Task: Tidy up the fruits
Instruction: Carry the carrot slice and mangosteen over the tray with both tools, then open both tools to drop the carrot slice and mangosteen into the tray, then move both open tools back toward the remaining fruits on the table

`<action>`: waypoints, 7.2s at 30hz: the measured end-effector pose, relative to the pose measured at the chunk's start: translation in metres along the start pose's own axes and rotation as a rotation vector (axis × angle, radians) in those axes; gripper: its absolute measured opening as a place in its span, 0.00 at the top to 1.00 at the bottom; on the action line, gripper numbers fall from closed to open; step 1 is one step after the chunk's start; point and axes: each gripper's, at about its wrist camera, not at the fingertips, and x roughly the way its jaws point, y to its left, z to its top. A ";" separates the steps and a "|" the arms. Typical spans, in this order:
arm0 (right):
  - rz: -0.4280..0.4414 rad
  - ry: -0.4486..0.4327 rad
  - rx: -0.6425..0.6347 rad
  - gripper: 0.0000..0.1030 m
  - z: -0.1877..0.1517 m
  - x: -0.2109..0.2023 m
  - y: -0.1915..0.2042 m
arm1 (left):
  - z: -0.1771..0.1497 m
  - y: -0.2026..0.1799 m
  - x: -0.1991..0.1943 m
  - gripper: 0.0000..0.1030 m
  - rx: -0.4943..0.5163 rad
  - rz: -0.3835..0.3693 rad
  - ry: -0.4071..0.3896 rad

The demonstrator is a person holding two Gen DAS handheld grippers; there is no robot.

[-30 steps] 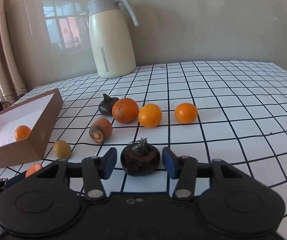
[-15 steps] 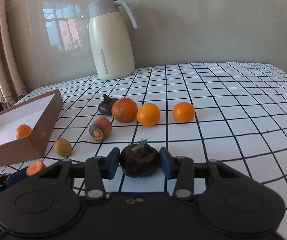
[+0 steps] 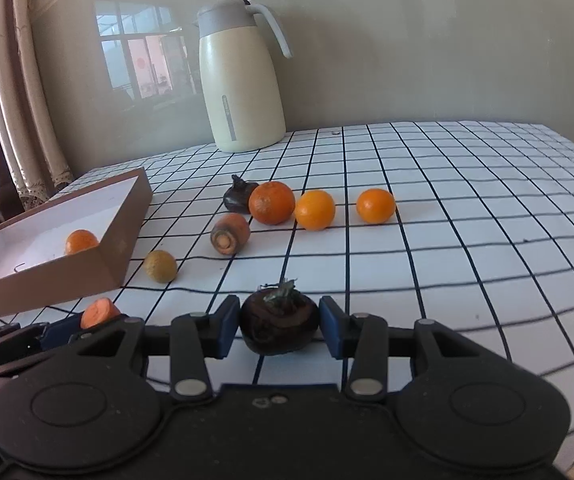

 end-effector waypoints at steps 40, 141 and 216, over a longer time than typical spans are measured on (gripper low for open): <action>0.232 -0.084 -0.136 0.66 0.024 -0.053 0.117 | 0.022 0.116 -0.092 0.73 -0.104 0.140 -0.092; 0.225 -0.121 -0.105 0.06 0.083 0.013 0.146 | 0.076 0.203 -0.060 0.00 -0.158 0.406 -0.153; -0.075 -0.089 0.124 0.51 0.027 -0.021 -0.060 | 0.038 -0.041 0.029 0.31 0.019 -0.021 0.039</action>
